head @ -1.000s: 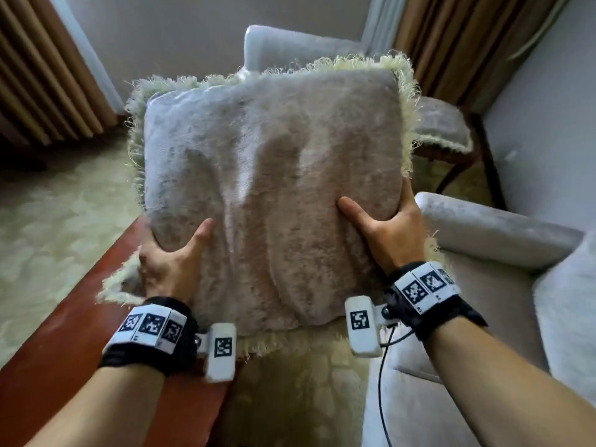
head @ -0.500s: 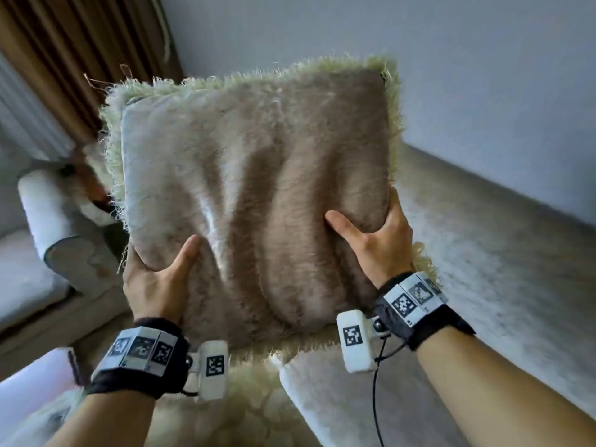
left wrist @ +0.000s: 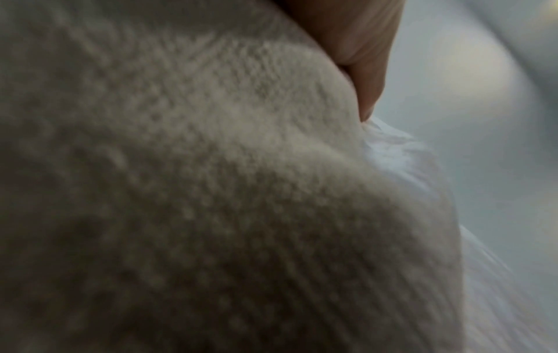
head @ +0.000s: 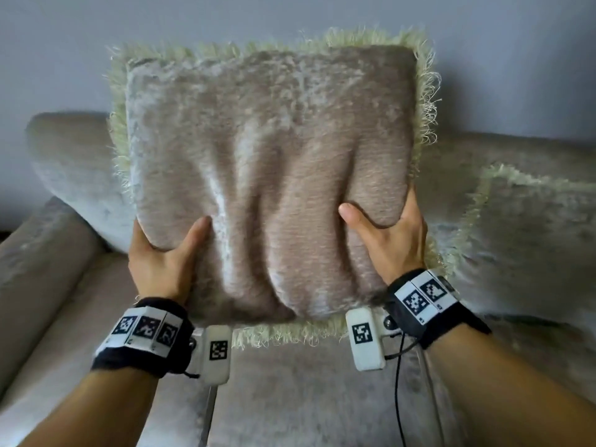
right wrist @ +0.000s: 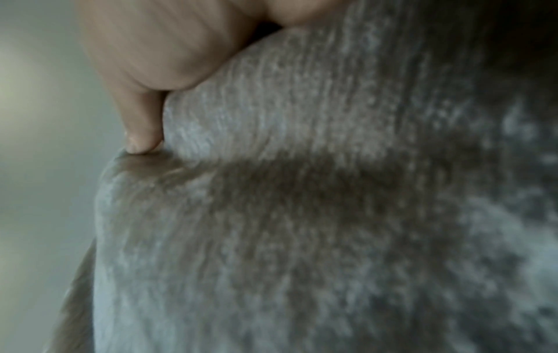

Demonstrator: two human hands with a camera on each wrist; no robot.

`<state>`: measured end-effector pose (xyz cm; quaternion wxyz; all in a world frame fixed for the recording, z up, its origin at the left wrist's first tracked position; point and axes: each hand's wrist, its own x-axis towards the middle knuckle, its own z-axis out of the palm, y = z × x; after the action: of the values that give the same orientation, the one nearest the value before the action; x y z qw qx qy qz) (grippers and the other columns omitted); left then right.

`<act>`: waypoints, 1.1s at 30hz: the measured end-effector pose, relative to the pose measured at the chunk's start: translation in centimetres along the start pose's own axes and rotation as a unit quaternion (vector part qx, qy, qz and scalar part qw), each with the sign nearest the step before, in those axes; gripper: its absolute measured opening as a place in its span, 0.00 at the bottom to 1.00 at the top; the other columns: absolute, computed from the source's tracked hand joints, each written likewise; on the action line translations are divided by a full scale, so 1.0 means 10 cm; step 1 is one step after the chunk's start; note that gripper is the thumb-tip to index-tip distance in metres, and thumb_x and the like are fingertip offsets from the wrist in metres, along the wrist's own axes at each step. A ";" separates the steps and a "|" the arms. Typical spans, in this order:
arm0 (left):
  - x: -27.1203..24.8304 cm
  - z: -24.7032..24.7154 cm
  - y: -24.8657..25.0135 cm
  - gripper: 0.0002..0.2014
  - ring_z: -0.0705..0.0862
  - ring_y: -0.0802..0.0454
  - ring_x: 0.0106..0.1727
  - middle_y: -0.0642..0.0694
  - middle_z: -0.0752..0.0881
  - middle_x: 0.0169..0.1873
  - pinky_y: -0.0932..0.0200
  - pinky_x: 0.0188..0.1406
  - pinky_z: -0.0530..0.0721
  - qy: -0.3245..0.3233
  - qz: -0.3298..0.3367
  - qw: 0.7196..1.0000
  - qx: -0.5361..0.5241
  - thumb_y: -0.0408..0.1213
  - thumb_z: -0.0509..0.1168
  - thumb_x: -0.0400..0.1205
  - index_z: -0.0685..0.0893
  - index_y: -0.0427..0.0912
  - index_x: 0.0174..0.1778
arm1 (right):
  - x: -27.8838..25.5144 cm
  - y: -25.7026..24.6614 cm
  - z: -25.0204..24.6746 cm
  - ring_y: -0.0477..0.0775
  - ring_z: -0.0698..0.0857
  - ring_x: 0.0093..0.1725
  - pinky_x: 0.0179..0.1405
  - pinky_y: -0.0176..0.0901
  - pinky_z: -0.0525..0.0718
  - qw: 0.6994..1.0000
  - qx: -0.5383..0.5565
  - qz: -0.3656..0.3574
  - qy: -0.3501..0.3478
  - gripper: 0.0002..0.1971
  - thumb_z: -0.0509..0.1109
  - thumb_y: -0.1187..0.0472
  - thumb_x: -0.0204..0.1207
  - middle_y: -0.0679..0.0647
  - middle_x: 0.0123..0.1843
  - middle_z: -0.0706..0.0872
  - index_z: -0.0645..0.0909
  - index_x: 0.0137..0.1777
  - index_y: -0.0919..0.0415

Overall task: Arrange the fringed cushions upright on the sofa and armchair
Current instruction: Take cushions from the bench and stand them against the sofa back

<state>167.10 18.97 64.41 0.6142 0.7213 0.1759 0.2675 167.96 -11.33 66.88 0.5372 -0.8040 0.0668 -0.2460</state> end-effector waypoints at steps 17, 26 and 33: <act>0.00 1.94 -2.55 0.33 0.89 0.62 0.59 0.60 0.91 0.56 0.51 0.64 0.88 -0.113 0.115 0.985 -0.061 0.61 0.82 0.66 0.85 0.56 0.66 | 0.05 3.11 0.35 0.46 0.83 0.73 0.75 0.51 0.81 0.987 0.059 -0.044 0.141 0.58 0.83 0.28 0.57 0.51 0.75 0.83 0.70 0.83 0.56; 0.04 2.32 -2.71 0.31 0.88 0.73 0.51 0.63 0.90 0.51 0.73 0.50 0.84 -0.121 0.132 0.980 -0.083 0.57 0.84 0.66 0.85 0.53 0.64 | 0.29 3.45 0.36 0.42 0.85 0.68 0.72 0.44 0.82 0.988 0.039 -0.050 0.141 0.55 0.82 0.28 0.55 0.48 0.71 0.85 0.72 0.81 0.53; 0.25 2.58 -2.80 0.32 0.90 0.62 0.57 0.60 0.91 0.54 0.58 0.58 0.87 -0.106 0.143 0.980 -0.084 0.60 0.82 0.65 0.85 0.55 0.64 | 0.63 3.71 0.49 0.48 0.85 0.70 0.72 0.54 0.83 0.989 0.056 -0.041 0.134 0.57 0.82 0.26 0.54 0.52 0.72 0.86 0.72 0.81 0.56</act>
<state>186.73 5.17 34.76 0.6434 0.7088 -0.0183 0.2887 181.50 -24.99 34.15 0.5570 -0.7344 0.0915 -0.3768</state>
